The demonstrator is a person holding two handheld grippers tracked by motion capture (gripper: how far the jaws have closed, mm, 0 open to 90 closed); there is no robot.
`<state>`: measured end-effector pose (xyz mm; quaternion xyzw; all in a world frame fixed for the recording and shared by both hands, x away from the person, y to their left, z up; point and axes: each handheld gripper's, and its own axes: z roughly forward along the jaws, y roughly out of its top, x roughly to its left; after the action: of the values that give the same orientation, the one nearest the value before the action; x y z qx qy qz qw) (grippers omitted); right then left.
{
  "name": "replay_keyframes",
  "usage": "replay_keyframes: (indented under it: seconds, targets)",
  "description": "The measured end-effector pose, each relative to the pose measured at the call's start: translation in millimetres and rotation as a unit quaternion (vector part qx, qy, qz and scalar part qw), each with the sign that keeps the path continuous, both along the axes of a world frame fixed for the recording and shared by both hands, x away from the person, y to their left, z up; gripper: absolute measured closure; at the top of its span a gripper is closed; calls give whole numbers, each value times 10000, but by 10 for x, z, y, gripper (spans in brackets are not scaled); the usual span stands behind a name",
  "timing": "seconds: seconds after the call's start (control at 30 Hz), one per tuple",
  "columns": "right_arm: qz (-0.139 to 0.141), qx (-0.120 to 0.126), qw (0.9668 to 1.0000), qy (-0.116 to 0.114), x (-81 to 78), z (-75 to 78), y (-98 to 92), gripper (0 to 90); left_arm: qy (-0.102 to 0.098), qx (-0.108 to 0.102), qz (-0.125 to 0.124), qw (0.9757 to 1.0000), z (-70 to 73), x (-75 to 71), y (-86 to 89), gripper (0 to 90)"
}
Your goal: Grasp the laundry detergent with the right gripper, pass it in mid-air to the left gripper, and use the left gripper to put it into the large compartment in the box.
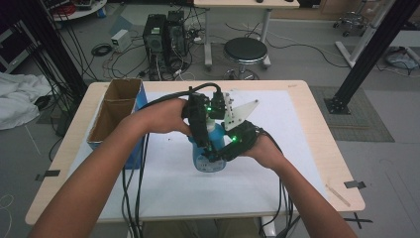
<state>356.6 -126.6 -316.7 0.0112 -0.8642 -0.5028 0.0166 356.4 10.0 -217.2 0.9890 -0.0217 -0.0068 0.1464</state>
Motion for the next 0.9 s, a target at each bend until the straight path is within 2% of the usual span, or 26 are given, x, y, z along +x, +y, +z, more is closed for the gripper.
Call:
replay_keyframes:
  seconds: [0.4, 0.9]
  targets:
    - [0, -2, 10000, 18, -3, -1, 4, 457, -56, -10, -31, 10000, 9, -18, 13, 370]
    - [11, -26, 10000, -40, -19, 12, -10, 452, -146, -70, -39, 9999, 19, -54, 0, 378]
